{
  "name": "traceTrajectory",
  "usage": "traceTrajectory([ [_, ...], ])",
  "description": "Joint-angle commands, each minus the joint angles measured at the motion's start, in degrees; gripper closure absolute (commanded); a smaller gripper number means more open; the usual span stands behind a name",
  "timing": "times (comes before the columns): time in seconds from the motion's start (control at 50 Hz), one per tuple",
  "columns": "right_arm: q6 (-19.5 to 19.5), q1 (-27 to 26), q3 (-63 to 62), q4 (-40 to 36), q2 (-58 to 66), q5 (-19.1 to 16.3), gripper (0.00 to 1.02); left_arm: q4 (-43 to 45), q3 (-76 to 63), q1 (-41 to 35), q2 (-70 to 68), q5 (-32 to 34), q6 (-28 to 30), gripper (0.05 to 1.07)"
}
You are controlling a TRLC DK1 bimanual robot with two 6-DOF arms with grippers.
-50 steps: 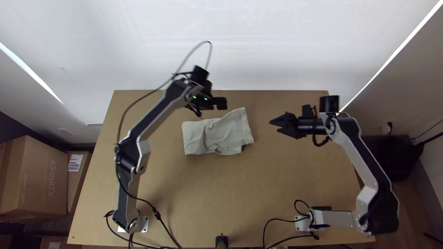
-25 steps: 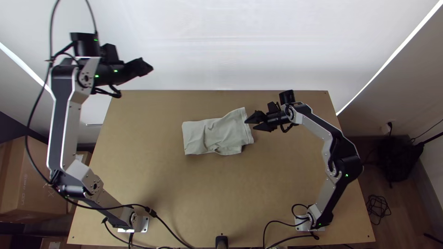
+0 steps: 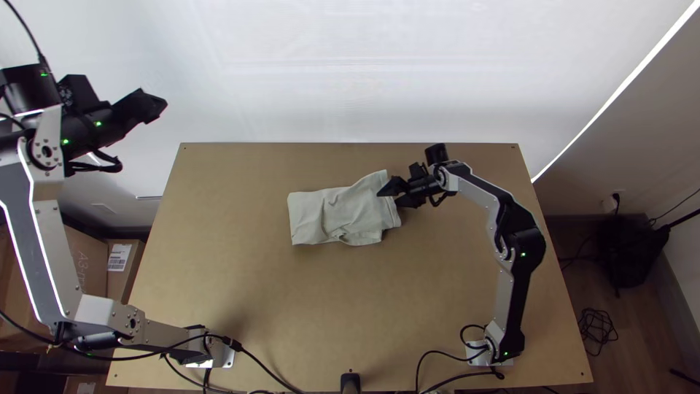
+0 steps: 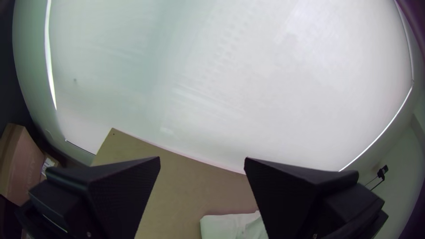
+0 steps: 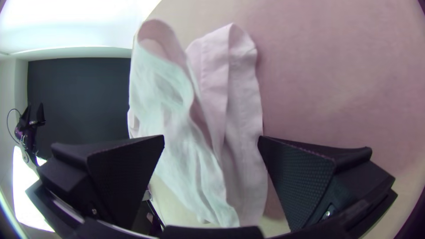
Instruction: Fold the t-shirt
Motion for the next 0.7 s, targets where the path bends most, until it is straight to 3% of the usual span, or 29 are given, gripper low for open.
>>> traceTrajectory([
  [0.0, -0.58, 3.83, 1.69, 0.12, 2.23, 0.24, 0.04, -1.36, 0.73, 1.67, -2.03, -0.21, 1.46, 0.1],
  [0.18, -0.31, 8.23, 2.48, 0.29, 3.63, 1.56, 0.05, -2.59, 0.56, 3.78, -3.43, -0.21, 2.16, 0.1],
  [0.22, -0.22, 9.02, 2.48, 0.29, 3.9, 1.64, 0.09, -2.76, 0.47, 4.13, -3.61, -0.21, 2.34, 0.1],
  [0.28, 0.39, 9.28, 2.48, 0.29, 4.16, 1.91, 0.28, -2.94, 0.47, 4.57, -3.87, -0.21, 2.52, 0.1],
  [0.38, 1.18, 7.44, 2.4, 0.29, 4.34, 3.31, 0.86, -3.03, 0.47, 4.92, -4.22, -0.21, 2.78, 0.1],
  [0.42, 1.53, 6.12, 2.22, 0.29, 4.07, 3.75, 1.01, -3.03, 0.47, 5.01, -4.31, -0.12, 2.87, 0.1],
  [0.68, 1.8, -7.42, 0.37, 0.2, 0.47, 4.81, 1.0, -2.32, 0.56, 5.01, -4.22, 0.05, 3.13, 0.1],
])
